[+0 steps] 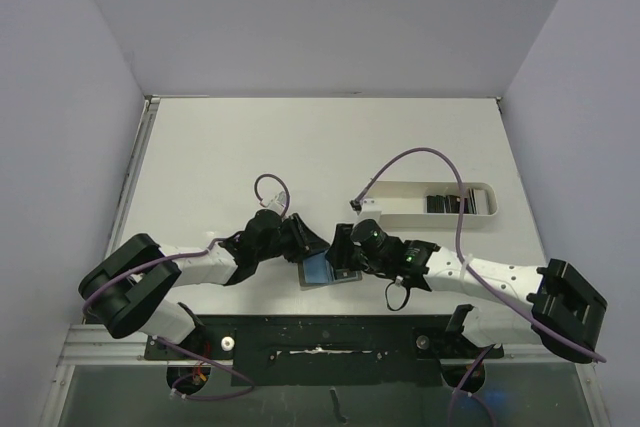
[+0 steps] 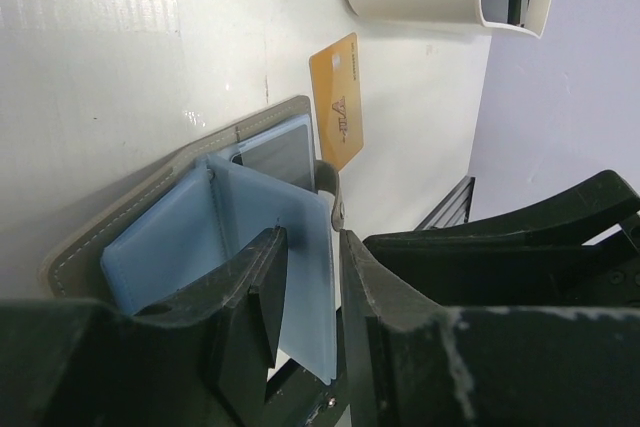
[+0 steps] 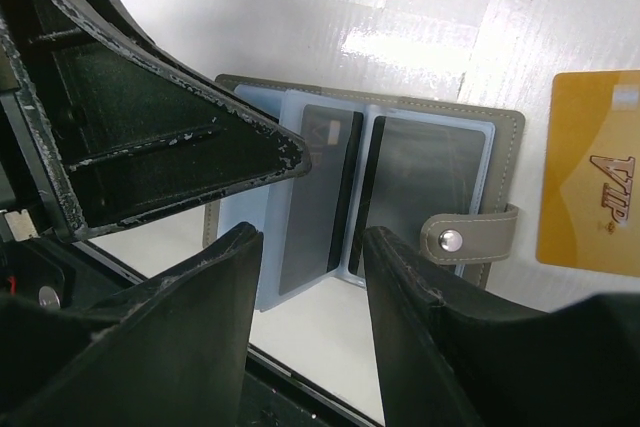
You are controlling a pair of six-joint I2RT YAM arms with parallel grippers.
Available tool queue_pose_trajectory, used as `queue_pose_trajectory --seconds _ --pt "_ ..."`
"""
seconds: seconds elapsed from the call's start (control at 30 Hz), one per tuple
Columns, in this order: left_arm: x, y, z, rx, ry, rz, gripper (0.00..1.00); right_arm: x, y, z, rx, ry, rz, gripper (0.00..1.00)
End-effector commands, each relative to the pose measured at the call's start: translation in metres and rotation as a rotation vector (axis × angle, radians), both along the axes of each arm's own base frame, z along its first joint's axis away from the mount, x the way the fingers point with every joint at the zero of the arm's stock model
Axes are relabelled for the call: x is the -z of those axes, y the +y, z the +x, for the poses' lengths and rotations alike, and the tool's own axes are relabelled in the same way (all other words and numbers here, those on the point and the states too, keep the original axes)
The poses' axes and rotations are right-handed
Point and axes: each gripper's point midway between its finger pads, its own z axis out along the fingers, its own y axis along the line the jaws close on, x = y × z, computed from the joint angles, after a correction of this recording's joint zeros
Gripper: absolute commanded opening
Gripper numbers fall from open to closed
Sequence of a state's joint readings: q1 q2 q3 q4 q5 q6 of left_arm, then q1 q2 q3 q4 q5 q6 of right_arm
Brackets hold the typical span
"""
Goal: Put the credit cards into the card holder
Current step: Turn over the card slot in the card holder.
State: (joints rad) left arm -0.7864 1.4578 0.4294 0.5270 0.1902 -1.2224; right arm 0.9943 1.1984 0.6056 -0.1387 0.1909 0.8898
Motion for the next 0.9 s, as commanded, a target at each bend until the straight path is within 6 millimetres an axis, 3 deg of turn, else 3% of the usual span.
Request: queue_pose_trajectory --seconds 0.0,0.3,0.73,0.87 --pt "-0.019 -0.011 0.011 0.002 -0.061 -0.03 0.26 -0.02 0.02 0.009 -0.016 -0.046 0.063 0.46" --pt "-0.018 -0.014 0.01 0.01 -0.062 -0.022 0.26 -0.009 0.021 0.009 -0.015 -0.025 0.032 0.47" --pt "-0.012 -0.007 0.01 0.003 -0.066 0.022 0.42 0.006 -0.027 0.009 0.129 -0.004 -0.138 0.4" --pt "-0.012 -0.008 0.009 0.008 -0.066 0.024 0.43 0.015 -0.039 0.005 0.163 0.016 -0.165 0.38"
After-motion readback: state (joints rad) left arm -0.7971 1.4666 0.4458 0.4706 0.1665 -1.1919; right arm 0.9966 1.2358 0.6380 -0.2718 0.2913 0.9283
